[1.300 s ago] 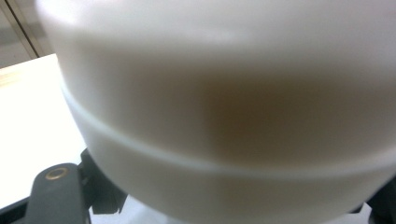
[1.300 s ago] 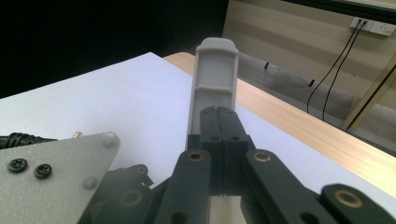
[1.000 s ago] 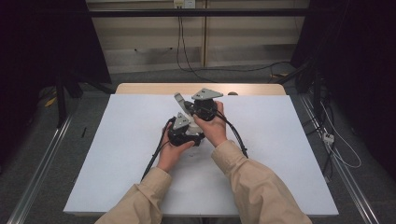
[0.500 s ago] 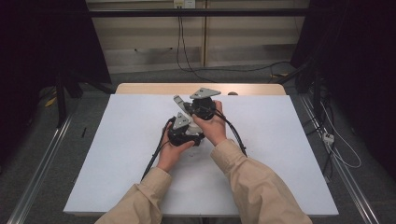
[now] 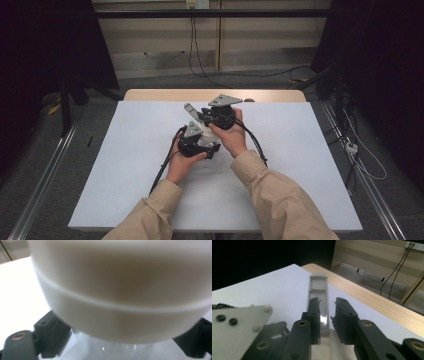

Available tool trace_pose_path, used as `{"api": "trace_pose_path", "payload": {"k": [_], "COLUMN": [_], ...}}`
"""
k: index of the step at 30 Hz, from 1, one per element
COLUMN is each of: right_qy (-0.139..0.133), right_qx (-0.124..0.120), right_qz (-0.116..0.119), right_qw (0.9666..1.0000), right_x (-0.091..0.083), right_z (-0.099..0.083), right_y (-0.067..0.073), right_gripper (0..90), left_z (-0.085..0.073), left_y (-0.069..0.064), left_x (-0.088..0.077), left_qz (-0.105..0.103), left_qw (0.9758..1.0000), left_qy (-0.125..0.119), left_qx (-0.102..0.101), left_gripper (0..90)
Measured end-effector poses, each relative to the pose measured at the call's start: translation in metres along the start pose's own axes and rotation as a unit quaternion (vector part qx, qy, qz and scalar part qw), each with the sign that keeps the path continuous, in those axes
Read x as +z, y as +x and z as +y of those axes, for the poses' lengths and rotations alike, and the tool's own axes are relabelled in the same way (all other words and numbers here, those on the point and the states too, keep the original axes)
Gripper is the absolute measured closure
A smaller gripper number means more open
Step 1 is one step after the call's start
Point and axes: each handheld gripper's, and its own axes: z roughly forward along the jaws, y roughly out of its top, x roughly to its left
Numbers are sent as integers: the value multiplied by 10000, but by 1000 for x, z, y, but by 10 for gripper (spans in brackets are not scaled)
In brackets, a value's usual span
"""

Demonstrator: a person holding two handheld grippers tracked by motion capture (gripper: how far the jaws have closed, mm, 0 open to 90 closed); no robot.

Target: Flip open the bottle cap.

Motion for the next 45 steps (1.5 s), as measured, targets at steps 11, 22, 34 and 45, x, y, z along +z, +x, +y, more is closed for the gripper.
{"api": "trace_pose_path", "payload": {"k": [11,22,34,45], "right_qy": [-99,-104,74,198], "right_qx": [186,317,376,494], "right_qz": [142,249,56,-50], "right_qw": [9997,9991,9992,9986], "right_x": [-27,-68,-110,-141], "right_z": [-8,-40,-89,-125], "right_y": [-2,-5,-15,-15], "right_gripper": [395,203,144,121], "left_z": [2,-6,-21,-35], "left_y": [-1,-3,1,7], "left_x": [-31,-65,-97,-126], "left_qz": [-136,-48,-29,107], "left_qw": [9997,9998,9998,9997], "left_qy": [175,173,204,181], "left_qx": [-96,-40,-49,-149], "left_gripper": [55,64,69,70]}}
